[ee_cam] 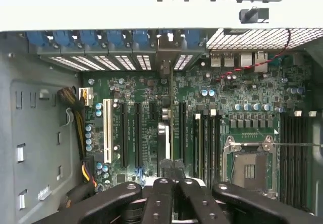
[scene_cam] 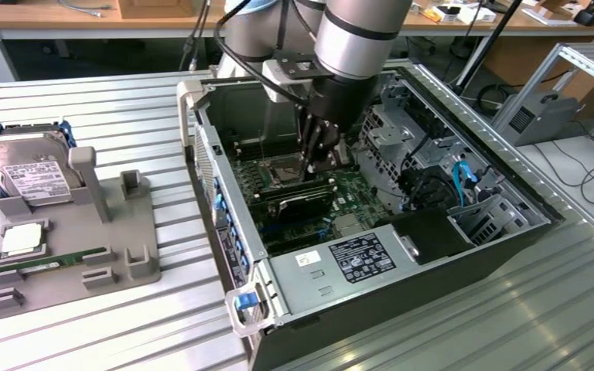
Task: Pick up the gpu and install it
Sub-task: 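Insert the gpu into the slot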
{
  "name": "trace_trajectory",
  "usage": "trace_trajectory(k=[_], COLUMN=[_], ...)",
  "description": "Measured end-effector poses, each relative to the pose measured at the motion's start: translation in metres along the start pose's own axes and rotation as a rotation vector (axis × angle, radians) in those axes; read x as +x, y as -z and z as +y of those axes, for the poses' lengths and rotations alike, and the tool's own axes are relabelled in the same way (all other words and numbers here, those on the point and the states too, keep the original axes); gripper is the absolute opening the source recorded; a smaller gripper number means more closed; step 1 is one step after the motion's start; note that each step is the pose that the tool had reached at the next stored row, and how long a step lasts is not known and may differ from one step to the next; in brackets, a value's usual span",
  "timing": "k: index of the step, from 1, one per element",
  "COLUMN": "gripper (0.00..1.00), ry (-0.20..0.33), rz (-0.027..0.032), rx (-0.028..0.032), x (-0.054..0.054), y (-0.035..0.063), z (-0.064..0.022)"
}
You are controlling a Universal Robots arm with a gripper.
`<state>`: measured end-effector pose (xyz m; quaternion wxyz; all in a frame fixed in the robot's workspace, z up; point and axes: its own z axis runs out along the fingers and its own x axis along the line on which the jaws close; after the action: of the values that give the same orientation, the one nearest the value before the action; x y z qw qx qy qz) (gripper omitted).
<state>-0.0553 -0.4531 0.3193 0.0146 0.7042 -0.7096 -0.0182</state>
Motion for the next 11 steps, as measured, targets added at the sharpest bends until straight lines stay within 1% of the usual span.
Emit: trace_trajectory(k=[1,4,6,7,11], gripper=[0.11,0.11,0.11,0.11,0.11], ry=[0.0,0.0,0.0,0.0,0.0], rz=[-0.001,-0.0034,-0.0047,-0.0048,-0.0048], rx=[-0.0016,-0.0135,-0.0168,-0.0172,-0.0173], x=[0.0,0.0,0.0,0.0,0.0], y=[0.0003,0.0014,0.0018,0.0019,0.0019], z=[-0.0041,-0.0273,-0.035,-0.0367,-0.0371])
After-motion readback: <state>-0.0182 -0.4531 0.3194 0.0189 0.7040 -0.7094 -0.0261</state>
